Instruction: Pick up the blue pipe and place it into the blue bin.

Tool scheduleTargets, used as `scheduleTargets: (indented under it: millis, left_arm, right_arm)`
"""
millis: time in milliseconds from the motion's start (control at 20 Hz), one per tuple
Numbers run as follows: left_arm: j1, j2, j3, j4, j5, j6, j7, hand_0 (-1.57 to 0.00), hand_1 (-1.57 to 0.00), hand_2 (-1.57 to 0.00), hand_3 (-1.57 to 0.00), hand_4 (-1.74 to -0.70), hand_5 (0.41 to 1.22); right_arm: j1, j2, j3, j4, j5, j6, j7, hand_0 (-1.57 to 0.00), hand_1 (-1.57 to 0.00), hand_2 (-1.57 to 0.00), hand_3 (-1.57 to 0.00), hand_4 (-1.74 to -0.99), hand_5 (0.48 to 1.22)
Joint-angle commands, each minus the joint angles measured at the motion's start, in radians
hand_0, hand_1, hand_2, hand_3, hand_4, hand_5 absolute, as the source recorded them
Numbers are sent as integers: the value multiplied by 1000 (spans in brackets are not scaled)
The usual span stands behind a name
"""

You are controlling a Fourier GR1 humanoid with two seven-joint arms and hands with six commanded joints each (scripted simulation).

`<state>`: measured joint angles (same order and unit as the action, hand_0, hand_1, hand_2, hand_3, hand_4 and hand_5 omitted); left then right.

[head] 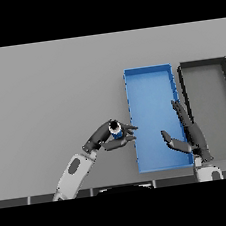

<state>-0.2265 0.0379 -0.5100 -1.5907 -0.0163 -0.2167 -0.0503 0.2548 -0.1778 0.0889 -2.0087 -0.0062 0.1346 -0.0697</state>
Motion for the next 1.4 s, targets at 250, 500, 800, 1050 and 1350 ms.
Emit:
scheduleTargets:
  millis: [250, 500, 800, 1050, 1350]
  left_arm:
    - [33, -11, 4, -19, -25, -24, 2, -1571, -1571, -1571, -1571, -1467, 1221]
    - [21, -24, 21, -18, -58, -30, 17, -1571, -1571, -1571, -1571, -1467, 1221]
    - [11, -39, 52, 8, -59, -79, -16, -1571, -1571, -1571, -1571, -1464, 1221]
    - [13, -68, 71, 10, -48, -107, 19, -1571, -1571, -1571, -1571, -1470, 1221]
    - [21, -72, 89, -6, -91, -119, 45, -1571, -1571, -1571, -1571, -1462, 1221]
  right_arm:
    - [-196, -143, 39, -93, -224, 152, 297, 1, -9, -104, 0, -1255, 560]
    - [-404, -175, 137, -90, -231, 190, 427, 1, -2, -53, 1, -1296, 556]
    - [-561, -127, 239, -57, -252, 236, 469, 1, 0, -46, 1, -1268, 555]
    - [-696, -84, 289, 11, -242, 247, 555, -11, -20, -71, 1, -1209, 534]
    - [-790, -47, 314, 105, -241, 292, 585, -168, -218, -261, -128, -1233, 487]
